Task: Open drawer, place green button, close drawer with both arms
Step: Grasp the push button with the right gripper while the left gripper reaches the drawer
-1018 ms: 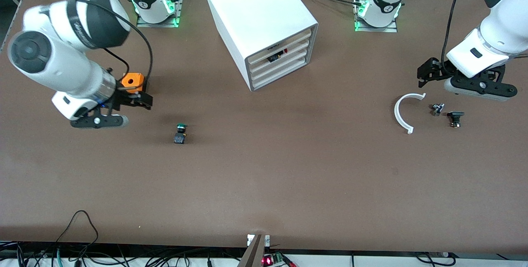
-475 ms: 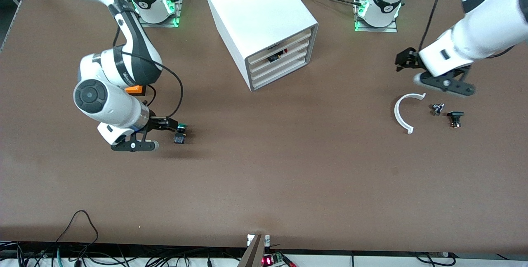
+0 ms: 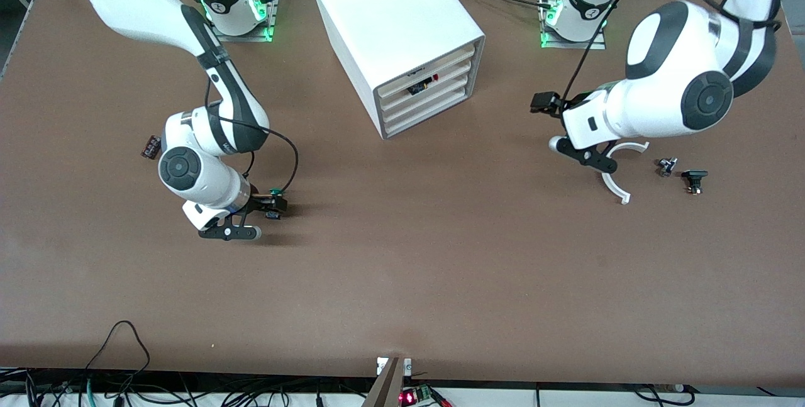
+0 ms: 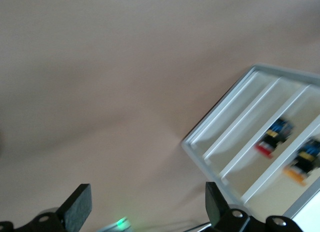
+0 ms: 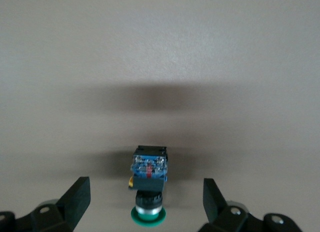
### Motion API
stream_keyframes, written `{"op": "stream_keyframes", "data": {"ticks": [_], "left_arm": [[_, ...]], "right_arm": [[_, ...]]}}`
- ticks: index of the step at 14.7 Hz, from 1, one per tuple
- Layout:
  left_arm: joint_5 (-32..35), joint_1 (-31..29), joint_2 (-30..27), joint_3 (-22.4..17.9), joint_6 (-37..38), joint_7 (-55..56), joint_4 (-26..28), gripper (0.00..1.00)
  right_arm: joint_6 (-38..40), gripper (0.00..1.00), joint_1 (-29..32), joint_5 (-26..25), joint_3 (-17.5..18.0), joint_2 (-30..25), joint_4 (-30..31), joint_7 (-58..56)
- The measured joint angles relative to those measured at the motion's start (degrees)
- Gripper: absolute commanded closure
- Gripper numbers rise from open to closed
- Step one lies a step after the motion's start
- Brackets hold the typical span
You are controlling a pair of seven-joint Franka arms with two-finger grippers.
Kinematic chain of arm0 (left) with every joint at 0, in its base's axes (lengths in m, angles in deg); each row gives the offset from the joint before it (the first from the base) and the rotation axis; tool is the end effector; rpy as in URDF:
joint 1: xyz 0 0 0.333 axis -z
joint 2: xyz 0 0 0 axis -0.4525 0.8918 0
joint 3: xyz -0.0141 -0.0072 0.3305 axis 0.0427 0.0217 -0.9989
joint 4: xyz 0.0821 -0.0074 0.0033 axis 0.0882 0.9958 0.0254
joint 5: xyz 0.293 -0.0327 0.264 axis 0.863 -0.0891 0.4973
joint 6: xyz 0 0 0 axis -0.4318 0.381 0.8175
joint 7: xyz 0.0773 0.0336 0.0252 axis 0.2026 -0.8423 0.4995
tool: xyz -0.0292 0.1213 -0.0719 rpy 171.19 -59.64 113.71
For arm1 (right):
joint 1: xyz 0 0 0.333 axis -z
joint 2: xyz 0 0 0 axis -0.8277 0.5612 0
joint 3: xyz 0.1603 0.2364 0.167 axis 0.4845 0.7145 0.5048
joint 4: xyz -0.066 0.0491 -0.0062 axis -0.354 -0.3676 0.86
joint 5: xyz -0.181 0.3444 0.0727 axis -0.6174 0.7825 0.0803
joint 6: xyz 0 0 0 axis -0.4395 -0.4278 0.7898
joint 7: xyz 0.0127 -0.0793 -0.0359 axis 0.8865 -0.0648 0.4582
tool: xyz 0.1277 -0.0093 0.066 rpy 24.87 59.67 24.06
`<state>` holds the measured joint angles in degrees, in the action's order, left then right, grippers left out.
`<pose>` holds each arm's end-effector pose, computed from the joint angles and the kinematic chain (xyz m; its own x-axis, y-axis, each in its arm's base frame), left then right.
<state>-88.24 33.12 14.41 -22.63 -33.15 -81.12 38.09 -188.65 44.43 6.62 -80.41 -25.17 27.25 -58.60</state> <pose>0.5441 -0.1950 0.4156 0.8979 -0.3280 -0.2935 -0.2104 -0.9056 0.3682 0.6495 0.1825 0.2027 0.9987 -0.0385 -0.0345 -0.0395 -0.9988 -0.0288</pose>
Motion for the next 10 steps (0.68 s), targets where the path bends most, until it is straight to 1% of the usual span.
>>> {"op": "stream_keyframes", "data": {"ticks": [4, 5, 6, 8, 10], "left_arm": [[-7.2, 0.0, 0.3, 4.5, -13.7, 0.0, 7.1, 0.00], [-9.4, 0.1, 0.3, 5.4, -17.1, -0.7, 9.3, 0.00], [-12.5, 0.1, 0.3, 5.9, -19.9, -2.6, 11.4, 0.00], [-21.1, -0.1, 0.6, 5.9, -23.7, -10.2, 16.0, 0.00], [-29.0, -0.2, 1.4, 5.7, -26.1, -17.8, 20.1, 0.00]], "right_arm": [[-3.4, 0.01, -0.1, 0.0, 0.0, 2.2, 0.8, 0.5], [-4.0, 0.05, -0.1, 0.0, 0.0, 2.6, 0.8, 0.5], [-4.4, 0.10, -0.1, 0.0, 0.0, 2.8, 0.8, 0.6], [-4.7, 0.20, -0.1, 0.0, 0.0, 3.0, 0.8, 0.6], [-5.0, 0.37, -0.1, 0.0, 0.0, 3.3, 0.8, 0.6]]}}
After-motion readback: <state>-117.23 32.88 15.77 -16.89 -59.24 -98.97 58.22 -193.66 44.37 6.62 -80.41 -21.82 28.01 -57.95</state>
